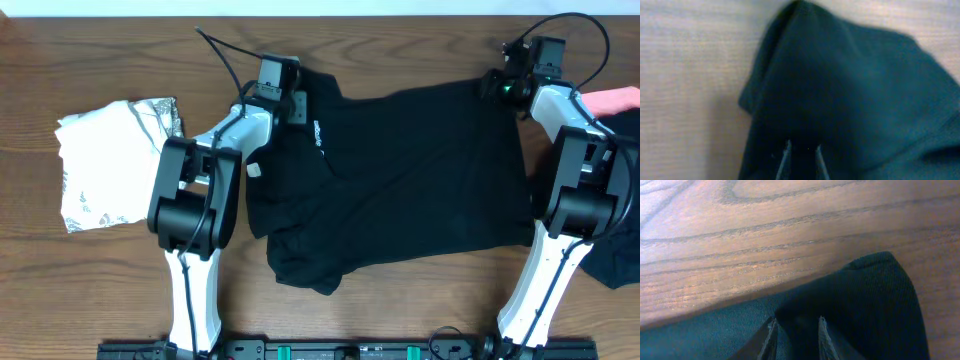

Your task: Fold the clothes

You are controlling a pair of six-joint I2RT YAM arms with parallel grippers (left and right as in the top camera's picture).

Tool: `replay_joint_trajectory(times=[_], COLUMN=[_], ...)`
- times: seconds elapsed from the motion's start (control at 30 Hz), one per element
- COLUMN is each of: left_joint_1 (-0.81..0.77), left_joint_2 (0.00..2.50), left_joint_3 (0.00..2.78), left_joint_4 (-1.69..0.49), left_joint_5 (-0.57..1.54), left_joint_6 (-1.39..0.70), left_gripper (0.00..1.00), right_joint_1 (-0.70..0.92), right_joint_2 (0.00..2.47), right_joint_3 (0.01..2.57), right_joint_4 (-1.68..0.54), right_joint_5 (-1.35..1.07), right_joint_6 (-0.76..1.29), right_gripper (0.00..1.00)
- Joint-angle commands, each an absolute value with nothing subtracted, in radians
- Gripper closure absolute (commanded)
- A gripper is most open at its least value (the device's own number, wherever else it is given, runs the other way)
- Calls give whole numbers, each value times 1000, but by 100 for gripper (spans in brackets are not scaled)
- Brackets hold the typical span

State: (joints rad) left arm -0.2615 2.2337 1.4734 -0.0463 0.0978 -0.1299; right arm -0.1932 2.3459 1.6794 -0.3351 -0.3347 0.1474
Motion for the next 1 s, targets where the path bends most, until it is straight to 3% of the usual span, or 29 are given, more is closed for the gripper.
replay_joint_trajectory(times=[0.0, 0.23, 0.67, 0.83, 0.9, 0.97], left_joint_1=[-225, -199, -167, -167, -167, -167], left_joint_2=[2318, 2335, 2335, 2334, 2331, 2318], left_joint_3=[1468, 1468, 1468, 1472, 1475, 1490], left_joint_4=[34, 226, 310, 342, 333, 283], left_joint_5=[62, 58, 58, 68, 97, 115], left_joint_6=[-127, -155, -155, -155, -155, -155], left_gripper=[81, 85, 85, 86, 86, 86], right_joint_1=[-184, -184, -182, -182, -184, -191], right_joint_2=[2438, 2438, 2439, 2439, 2438, 2432], right_joint_3=[1608, 1608, 1608, 1608, 1608, 1608], right_joint_4=[-405, -302, -55, -20, 1, 22], right_joint_5=[-295, -296, -292, -361, -453, -547], right_joint_6=[141, 142, 145, 144, 144, 144], right_gripper=[73, 69, 60, 30, 3, 1])
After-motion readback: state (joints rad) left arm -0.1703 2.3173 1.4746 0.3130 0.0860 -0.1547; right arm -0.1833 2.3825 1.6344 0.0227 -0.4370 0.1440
